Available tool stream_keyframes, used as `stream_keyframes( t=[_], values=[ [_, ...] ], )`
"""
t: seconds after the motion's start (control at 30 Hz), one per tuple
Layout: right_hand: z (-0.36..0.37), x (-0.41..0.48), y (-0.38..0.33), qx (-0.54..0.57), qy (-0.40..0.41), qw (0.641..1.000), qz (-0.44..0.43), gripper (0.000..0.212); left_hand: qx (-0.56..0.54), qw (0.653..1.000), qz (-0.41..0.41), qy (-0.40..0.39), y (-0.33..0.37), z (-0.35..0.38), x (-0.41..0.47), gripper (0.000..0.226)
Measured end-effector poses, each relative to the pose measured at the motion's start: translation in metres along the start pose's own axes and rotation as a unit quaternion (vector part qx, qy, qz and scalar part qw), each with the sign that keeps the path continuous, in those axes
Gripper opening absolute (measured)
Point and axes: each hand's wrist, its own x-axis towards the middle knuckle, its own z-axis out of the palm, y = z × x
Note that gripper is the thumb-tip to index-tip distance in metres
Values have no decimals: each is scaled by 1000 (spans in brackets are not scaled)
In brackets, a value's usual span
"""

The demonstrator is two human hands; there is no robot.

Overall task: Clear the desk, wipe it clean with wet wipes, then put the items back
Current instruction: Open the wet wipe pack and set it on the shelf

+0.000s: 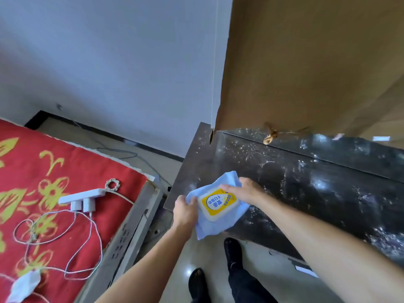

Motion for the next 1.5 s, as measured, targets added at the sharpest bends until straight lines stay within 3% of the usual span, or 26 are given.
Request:
stream_keyframes(
  t=[0.17, 0.33, 0.53, 0.8, 0.97, 1.3, 1.4, 1.5],
  values=[
    [-18, -49, 29, 142, 92, 985, 26, 73, 39, 993, 104, -38, 30, 8, -31, 26],
    [-58, -121, 66, 197, 207, 958, 22, 48, 55, 978, 164, -115, 63, 47, -75, 20],
    [-107, -198, 147, 239, 303, 921, 47, 57, 64, 947, 224, -221, 81, 120, -156, 15],
    [-180, -306, 283, 267, 413, 867, 82, 46, 37, 911, 248, -328, 75, 241, -296, 12],
    [-230, -362, 363, 297, 439, 843, 96, 43, 32, 889, 266, -371, 70, 321, -371, 7],
    [-340, -416, 433, 384, 543, 745, 52, 32, -8, 850, 323, -415, 122, 419, -466, 20],
    [-381, -411, 439, 400, 580, 708, 45, 32, -8, 828, 395, -398, 146, 441, -475, 37],
    [-429, -403, 443, 386, 616, 684, 57, 36, 42, 793, 519, -316, 166, 463, -478, 47]
  ],
)
